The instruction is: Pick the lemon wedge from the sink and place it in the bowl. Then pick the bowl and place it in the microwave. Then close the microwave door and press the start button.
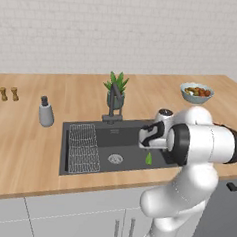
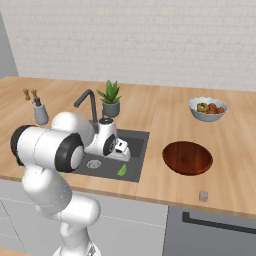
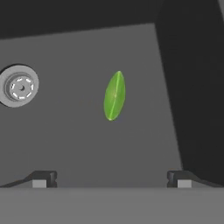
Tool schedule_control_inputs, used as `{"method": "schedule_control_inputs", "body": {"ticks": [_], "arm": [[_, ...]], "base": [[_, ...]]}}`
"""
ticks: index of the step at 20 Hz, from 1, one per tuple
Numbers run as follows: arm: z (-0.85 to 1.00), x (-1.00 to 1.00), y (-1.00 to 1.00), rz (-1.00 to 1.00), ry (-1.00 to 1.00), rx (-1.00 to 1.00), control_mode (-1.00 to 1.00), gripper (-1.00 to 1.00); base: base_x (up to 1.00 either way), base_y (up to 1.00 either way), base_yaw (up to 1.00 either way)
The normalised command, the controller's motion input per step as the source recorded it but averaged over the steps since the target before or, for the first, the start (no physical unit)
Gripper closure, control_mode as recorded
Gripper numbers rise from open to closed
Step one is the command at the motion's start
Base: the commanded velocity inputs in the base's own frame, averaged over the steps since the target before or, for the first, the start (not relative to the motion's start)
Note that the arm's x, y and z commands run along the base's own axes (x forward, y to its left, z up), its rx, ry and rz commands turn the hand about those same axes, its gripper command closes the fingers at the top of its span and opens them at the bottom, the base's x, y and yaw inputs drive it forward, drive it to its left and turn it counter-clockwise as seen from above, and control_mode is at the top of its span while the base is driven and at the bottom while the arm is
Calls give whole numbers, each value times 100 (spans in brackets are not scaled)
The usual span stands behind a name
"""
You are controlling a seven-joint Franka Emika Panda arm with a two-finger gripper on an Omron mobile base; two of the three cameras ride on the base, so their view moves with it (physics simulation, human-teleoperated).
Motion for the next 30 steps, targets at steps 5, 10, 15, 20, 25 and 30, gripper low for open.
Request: {"method": "schedule_control_inputs", "body": {"ticks": [5, 10, 15, 20, 25, 30], "arm": [[-30, 59, -4, -1, 1, 0, -100, -100], [-36, 49, -2, 0, 1, 0, -100, -100], [-33, 48, -13, 0, 0, 0, -100, -100], [-36, 10, -15, 0, 0, 0, -100, -100], [-37, 0, -3, 0, 0, 0, -100, -100], [-24, 1, 0, 0, 0, 0, -100, -100]], "base": [[0, 0, 0], [0, 0, 0], [0, 0, 0], [0, 0, 0], [0, 0, 0], [0, 0, 0]]}}
